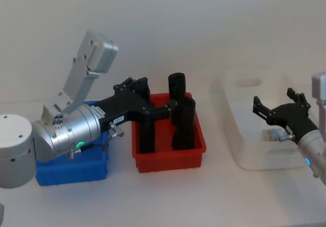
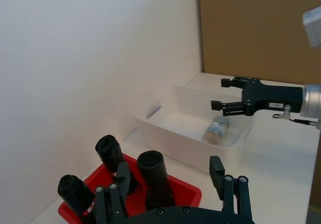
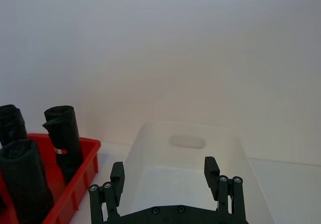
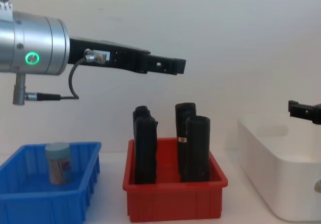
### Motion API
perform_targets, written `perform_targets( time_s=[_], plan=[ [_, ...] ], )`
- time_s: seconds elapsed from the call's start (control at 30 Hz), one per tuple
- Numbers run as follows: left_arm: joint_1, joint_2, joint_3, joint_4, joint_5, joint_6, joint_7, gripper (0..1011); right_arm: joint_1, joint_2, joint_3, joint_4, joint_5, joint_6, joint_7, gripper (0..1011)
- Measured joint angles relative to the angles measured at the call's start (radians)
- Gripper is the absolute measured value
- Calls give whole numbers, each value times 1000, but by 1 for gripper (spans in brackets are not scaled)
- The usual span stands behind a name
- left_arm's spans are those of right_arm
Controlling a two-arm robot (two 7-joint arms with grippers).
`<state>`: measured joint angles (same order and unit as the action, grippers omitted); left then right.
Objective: Pick the cotton swabs from the blue box and place them into the white box.
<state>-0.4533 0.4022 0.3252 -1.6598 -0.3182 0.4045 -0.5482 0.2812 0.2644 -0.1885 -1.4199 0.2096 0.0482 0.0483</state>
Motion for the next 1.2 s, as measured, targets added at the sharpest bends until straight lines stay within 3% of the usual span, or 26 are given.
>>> perform_targets(
  time_s=[0.8, 1.2],
  plan=[
    [129, -12, 77, 21, 71, -233, 319, 1004, -232, 58, -30, -272, 62, -12, 14, 1001],
    [189, -18, 113, 30, 103, -341, 469, 1004, -294, 73, -38, -344, 78, -14, 18, 1001]
  ],
)
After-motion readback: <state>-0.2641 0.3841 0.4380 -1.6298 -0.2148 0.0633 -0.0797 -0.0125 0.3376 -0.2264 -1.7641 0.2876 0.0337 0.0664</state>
